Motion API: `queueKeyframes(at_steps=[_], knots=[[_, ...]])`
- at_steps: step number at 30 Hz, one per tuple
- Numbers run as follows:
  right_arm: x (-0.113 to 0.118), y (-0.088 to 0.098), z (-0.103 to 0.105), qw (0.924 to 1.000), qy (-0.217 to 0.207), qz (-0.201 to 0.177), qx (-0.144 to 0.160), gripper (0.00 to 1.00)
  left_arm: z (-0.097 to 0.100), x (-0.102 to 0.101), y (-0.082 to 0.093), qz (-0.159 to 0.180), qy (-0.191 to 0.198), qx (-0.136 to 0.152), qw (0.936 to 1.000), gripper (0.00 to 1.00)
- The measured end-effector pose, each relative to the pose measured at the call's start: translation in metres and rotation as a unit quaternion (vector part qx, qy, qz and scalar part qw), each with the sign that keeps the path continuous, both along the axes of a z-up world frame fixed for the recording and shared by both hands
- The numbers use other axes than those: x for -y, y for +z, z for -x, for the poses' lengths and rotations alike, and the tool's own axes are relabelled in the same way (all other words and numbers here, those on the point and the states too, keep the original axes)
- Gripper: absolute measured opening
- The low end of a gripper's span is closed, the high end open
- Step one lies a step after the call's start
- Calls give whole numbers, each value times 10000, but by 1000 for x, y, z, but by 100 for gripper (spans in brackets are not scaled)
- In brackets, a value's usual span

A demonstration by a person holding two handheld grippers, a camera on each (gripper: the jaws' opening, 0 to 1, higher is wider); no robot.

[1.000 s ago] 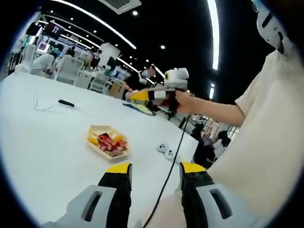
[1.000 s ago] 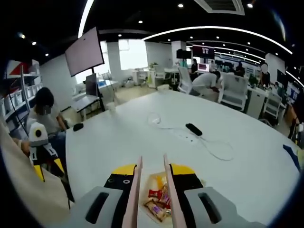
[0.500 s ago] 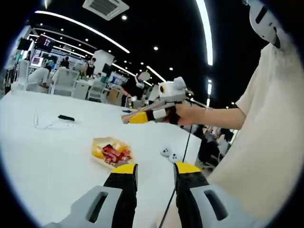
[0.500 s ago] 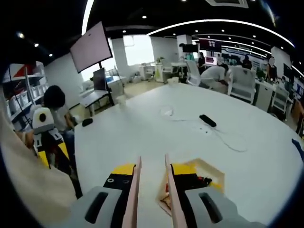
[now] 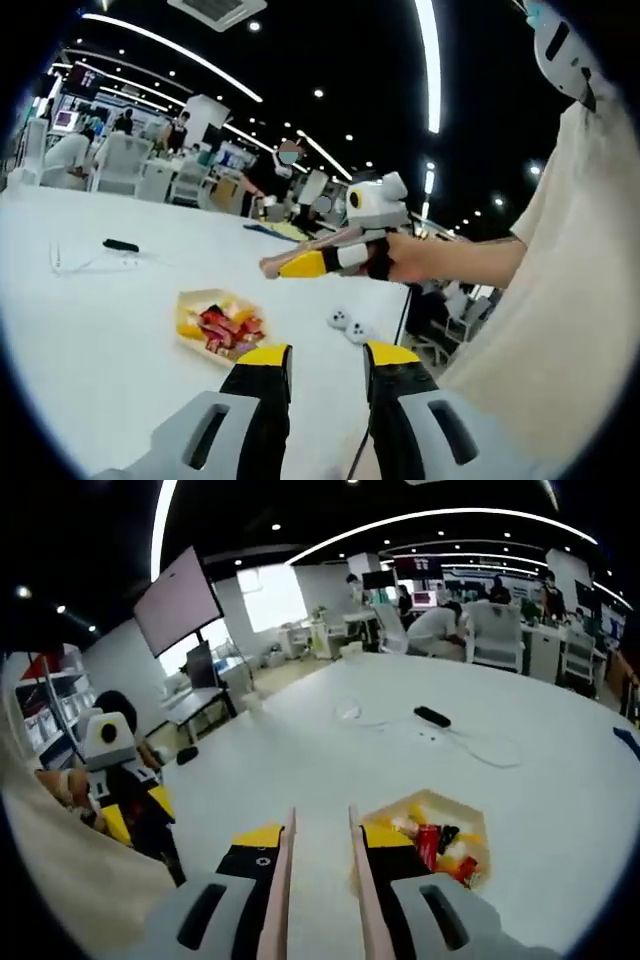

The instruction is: Place the target food into the container with the food tongs after gripping and lifting it, then release it inside without dropping or visibly crushing the food.

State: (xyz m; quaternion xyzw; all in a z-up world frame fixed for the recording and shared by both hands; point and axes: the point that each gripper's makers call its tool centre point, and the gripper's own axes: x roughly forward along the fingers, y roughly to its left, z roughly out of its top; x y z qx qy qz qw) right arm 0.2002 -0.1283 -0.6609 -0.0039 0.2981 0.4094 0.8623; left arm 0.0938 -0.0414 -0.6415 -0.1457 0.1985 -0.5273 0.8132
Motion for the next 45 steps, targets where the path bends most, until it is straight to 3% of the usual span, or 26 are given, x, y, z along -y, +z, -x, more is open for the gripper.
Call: queueKeyframes(at_steps=[11, 20, 21, 22, 28, 32, 35, 45], knots=[[2, 4, 27, 9992, 159, -329, -136, 28, -4, 26, 4, 119, -434, -50, 9990, 27], [-8, 8, 46, 9977, 413, -526, -135, 28, -2, 27, 4, 43, -606, 28, 9981, 27], [-8, 10, 47, 9976, 437, -526, -68, 28, -2, 27, 4, 38, -610, 28, 9981, 27], [-10, 18, 46, 9967, 558, -540, 229, 28, -2, 27, 4, 43, -614, 22, 9981, 27], [-15, 42, 58, 9918, 834, -883, 407, 28, -1, 28, 10, 205, -629, 3, 9978, 28], [-21, 44, 66, 9890, 1013, -1008, 375, 28, -2, 25, 14, 210, -609, 21, 9979, 28], [-28, 40, 72, 9880, 1165, -967, 294, 28, -4, 21, 17, 225, -467, 101, 9986, 34], [-46, 41, 76, 9839, 1479, -972, 263, 29, -2, 16, 20, 273, -336, 170, 9989, 34]])
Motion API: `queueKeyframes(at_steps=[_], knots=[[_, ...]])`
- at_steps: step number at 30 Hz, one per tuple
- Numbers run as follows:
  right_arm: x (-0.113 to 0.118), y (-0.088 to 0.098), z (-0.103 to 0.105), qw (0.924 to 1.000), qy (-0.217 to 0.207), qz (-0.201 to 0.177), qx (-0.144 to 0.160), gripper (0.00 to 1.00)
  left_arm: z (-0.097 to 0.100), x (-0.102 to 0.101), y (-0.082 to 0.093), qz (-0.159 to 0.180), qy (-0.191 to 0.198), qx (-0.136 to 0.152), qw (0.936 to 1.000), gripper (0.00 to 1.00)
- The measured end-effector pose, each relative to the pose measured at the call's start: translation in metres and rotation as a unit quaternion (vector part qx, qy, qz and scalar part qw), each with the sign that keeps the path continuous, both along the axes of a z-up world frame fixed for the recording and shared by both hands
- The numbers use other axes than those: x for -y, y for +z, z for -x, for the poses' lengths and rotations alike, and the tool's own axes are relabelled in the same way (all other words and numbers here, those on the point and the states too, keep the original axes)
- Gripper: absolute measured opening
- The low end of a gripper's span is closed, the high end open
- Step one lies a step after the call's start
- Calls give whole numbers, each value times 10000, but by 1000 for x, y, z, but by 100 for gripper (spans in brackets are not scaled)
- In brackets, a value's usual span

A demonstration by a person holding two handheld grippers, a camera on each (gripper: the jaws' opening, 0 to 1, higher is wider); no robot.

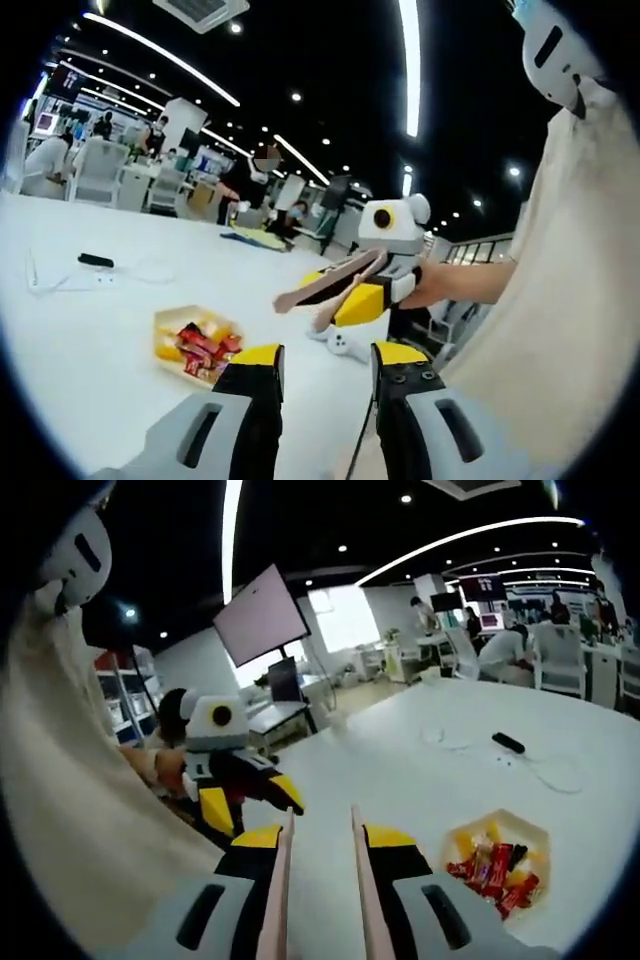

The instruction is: Place the target food into the container with the food tongs after gripping and lifting it, then release it inside without dropping or visibly crushing the food.

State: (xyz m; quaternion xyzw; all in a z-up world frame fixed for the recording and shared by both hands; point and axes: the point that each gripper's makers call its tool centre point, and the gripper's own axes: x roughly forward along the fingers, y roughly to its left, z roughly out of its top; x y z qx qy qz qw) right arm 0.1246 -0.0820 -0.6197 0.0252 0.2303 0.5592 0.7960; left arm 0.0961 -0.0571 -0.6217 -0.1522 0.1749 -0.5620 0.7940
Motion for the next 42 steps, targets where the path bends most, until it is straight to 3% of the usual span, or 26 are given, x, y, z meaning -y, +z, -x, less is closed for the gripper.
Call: queueKeyframes(at_steps=[6, 15, 26, 42], knots=[[-4, 1, -2, 9998, -6, 103, 171, 29, 1, 0, 1, -34, -36, 7, 10000, 34], [-14, 5, 5, 9998, 160, -25, 114, 29, 1, 0, 5, -61, -66, 80, 9999, 33], [-20, 30, 6, 9989, 275, -255, 286, 29, 0, -3, 21, 214, 50, 185, 9996, 32], [-21, 24, 21, 9970, 682, -352, -44, 29, -1, -3, 28, 315, 52, 231, 9992, 26]])
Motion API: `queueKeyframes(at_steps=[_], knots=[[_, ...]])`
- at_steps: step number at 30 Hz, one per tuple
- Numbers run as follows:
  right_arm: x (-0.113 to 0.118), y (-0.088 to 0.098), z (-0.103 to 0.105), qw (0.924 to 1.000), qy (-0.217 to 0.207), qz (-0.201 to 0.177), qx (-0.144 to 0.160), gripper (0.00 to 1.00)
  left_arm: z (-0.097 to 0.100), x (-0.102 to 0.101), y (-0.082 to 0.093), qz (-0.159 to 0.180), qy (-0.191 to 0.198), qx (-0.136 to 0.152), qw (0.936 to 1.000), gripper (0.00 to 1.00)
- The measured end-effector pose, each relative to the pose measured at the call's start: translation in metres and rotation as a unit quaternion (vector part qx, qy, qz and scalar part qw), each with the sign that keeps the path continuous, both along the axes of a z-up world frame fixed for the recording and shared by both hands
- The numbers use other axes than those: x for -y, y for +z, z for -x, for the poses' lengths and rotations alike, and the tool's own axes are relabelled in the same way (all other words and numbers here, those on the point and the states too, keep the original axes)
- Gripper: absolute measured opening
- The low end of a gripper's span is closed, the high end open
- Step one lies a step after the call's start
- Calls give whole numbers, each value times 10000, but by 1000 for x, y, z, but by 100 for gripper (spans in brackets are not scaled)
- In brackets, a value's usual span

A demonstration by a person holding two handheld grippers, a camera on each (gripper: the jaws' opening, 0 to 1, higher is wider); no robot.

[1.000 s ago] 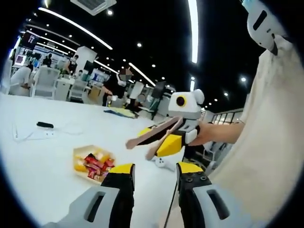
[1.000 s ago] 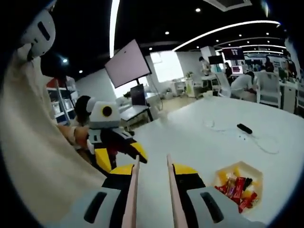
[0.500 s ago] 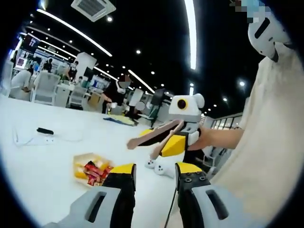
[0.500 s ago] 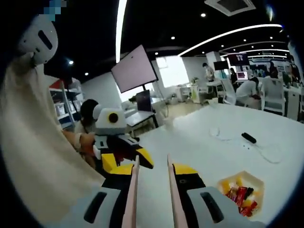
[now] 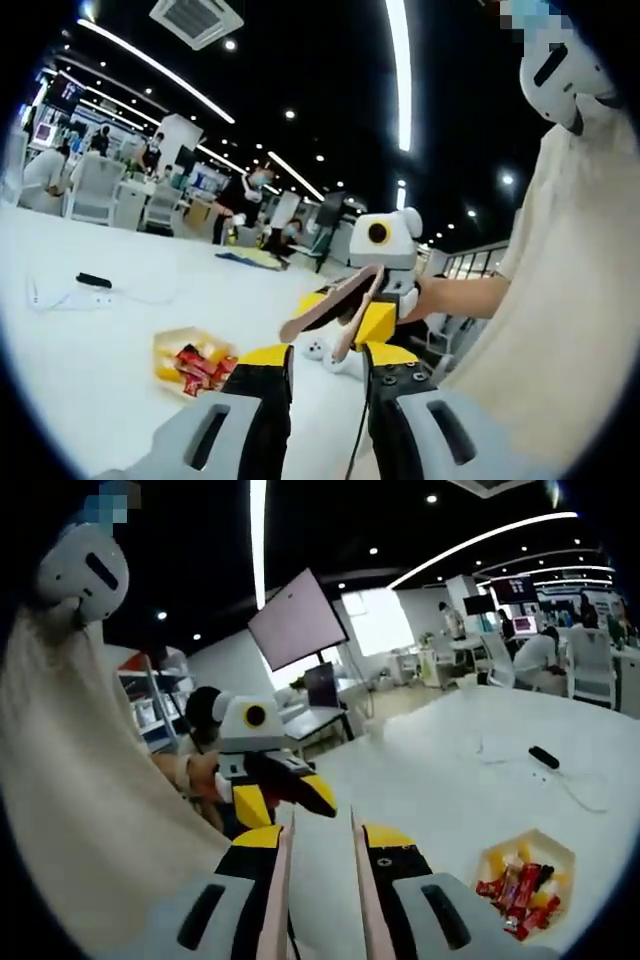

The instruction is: Place the target food into the container with the food tongs after gripping and lifting it, then release it inside without dropping or visibly crushing the food.

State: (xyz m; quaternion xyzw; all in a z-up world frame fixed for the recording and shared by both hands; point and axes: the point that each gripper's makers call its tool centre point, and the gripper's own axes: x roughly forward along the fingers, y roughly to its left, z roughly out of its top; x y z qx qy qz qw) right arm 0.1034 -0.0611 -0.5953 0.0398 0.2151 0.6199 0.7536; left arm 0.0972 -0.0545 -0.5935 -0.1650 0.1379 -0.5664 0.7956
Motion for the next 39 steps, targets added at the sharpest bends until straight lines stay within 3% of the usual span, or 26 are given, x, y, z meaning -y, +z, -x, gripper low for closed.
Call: queueKeyframes(at_steps=[7, 10, 13, 25, 30, 39], knots=[[3, 0, 3, 9999, 136, -39, -84, 29, 4, 2, 3, 56, -179, 19, 9998, 15], [3, 2, 8, 9993, 367, 7, -67, 29, 15, 5, 13, 215, -565, 127, 9981, 9], [0, 11, 9, 9988, 457, -172, -99, 29, 18, 6, 16, 163, -720, 234, 9970, 5], [-3, 5, 8, 9987, 446, -172, -165, 29, 16, 4, 13, 149, -778, 179, 9967, 3], [-3, 0, 7, 9988, 383, -179, -264, 29, 15, 2, 7, 244, -840, -150, 9961, 1], [1, 1, 2, 9989, 282, -141, -349, 30, 11, 6, 10, 350, -821, -150, 9959, 0]])
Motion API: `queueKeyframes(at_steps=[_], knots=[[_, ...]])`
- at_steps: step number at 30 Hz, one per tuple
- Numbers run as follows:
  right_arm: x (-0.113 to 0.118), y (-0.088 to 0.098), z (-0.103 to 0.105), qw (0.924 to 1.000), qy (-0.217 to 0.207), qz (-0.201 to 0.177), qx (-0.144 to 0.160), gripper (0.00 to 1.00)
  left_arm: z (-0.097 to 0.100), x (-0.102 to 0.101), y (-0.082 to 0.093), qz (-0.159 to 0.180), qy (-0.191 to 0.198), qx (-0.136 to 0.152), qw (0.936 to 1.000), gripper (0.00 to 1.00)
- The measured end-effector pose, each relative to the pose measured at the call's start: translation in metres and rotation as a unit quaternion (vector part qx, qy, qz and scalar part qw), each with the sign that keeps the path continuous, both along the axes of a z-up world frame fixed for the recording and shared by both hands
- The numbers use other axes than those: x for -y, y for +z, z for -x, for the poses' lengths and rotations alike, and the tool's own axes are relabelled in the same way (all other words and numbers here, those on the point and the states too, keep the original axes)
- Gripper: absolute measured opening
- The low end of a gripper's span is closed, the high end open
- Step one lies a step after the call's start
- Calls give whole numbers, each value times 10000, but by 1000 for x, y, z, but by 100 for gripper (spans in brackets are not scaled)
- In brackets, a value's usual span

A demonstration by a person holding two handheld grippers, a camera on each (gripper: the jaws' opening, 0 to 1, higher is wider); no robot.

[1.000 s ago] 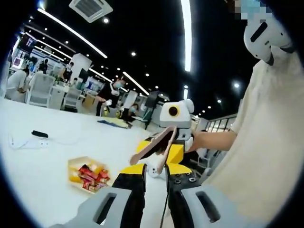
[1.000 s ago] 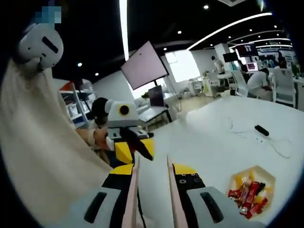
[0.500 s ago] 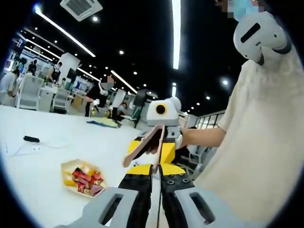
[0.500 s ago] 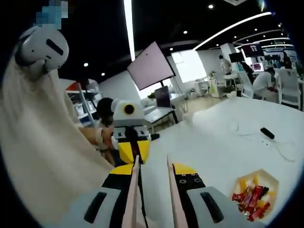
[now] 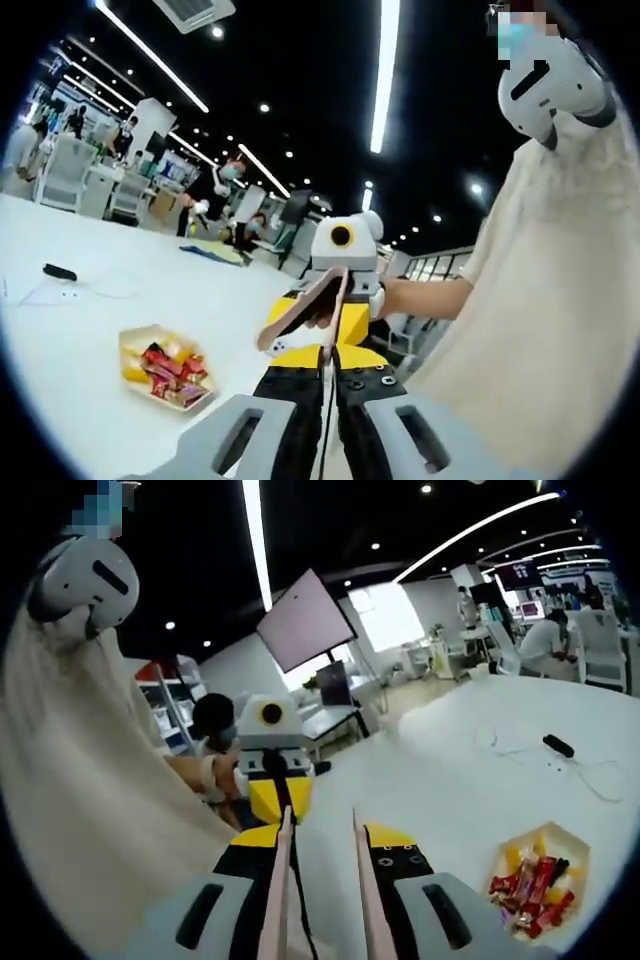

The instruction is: Place the target food into the container with the food tongs after gripping and lifting it, then release it inside without dropping or visibly crushing the food.

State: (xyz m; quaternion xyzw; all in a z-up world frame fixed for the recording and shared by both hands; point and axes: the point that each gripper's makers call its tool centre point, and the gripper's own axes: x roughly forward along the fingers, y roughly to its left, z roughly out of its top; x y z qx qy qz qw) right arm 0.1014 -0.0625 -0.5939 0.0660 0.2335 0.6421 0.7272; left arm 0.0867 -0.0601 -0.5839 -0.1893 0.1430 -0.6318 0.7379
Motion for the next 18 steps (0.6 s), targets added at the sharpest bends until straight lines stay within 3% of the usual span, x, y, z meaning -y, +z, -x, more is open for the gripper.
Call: queueKeyframes(at_steps=[18], knots=[[-2, -3, -6, 9999, 32, 101, -21, 29, -6, -13, -1, -36, -17, -74, 10000, 0]])
